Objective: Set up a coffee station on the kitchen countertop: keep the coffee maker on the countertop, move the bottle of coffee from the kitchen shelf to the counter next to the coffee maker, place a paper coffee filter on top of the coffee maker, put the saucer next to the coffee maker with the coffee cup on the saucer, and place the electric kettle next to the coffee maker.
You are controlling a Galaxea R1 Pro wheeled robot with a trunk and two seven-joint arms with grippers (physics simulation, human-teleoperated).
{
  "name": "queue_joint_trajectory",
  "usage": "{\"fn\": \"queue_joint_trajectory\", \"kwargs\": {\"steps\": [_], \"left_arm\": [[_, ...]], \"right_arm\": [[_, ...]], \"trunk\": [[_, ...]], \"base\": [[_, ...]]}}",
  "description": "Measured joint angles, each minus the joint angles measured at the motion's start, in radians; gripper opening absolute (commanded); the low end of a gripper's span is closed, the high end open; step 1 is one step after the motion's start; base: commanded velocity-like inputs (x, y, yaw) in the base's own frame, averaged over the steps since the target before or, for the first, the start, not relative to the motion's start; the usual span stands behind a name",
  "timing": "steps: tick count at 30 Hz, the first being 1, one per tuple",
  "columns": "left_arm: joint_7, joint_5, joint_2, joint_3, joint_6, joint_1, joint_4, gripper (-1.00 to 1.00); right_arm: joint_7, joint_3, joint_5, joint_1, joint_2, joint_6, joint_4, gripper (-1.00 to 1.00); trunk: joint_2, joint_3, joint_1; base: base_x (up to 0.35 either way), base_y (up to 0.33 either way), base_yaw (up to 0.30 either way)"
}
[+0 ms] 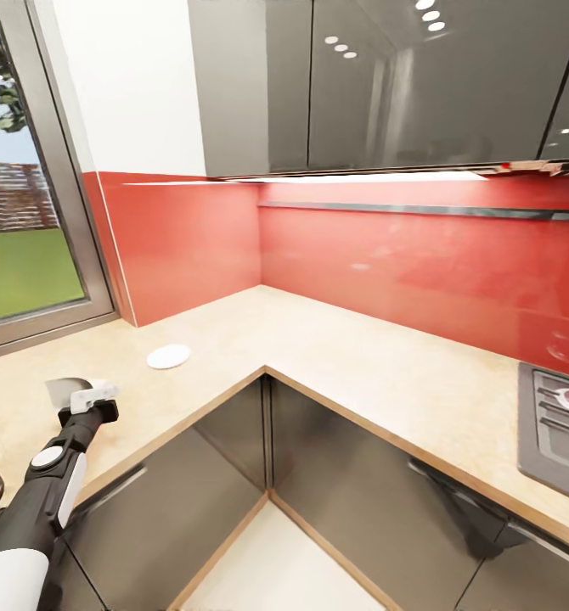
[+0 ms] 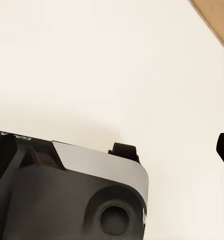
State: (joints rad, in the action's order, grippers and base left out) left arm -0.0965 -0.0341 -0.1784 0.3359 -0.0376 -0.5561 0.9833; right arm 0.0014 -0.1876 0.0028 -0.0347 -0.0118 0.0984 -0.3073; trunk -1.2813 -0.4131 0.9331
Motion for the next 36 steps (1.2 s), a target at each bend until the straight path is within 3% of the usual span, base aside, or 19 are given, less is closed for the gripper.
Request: {"fn": "queue_joint_trajectory", "kwargs": {"steps": [8, 15, 25, 30, 33, 36], "left_arm": [[0.000, -0.001, 0.000, 0.000, 0.000, 0.000, -0.001, -1.00], [0.000, 0.000, 0.001, 0.000, 0.000, 0.000, 0.000, -1.00], [-0.002, 0.001, 0.001, 0.000, 0.000, 0.000, 0.009, -1.00], [-0.006, 0.003, 0.003, -0.004, 0.001, 0.000, 0.052, -1.00], [-0.008, 0.004, 0.005, -0.014, 0.001, 0.001, 0.113, -1.00], [-0.010, 0.005, 0.006, -0.048, -0.028, 0.030, 0.214, -1.00]], "right_arm": [[0.000, 0.000, 0.000, 0.000, 0.000, 0.000, 0.000, 1.00], [0.000, 0.000, 0.000, 0.000, 0.000, 0.000, 0.000, 1.00], [0.000, 0.000, 0.000, 0.000, 0.000, 0.000, 0.000, 1.00], [0.000, 0.000, 0.000, 0.000, 0.000, 0.000, 0.000, 1.00], [0.000, 0.000, 0.000, 0.000, 0.000, 0.000, 0.000, 1.00], [0.000, 0.000, 0.000, 0.000, 0.000, 0.000, 0.000, 1.00]], "trunk": [[0.000, 0.000, 0.000], [0.000, 0.000, 0.000], [0.070, 0.031, -0.038], [0.105, 0.047, -0.057], [0.126, 0.056, -0.069], [0.126, 0.056, -0.069]], "base": [[-0.005, -0.235, 0.122], [0.000, -0.039, 0.042], [0.000, -0.001, 0.001], [0.000, 0.000, 0.000], [0.000, 0.000, 0.000], [0.000, 0.000, 0.000]]}}
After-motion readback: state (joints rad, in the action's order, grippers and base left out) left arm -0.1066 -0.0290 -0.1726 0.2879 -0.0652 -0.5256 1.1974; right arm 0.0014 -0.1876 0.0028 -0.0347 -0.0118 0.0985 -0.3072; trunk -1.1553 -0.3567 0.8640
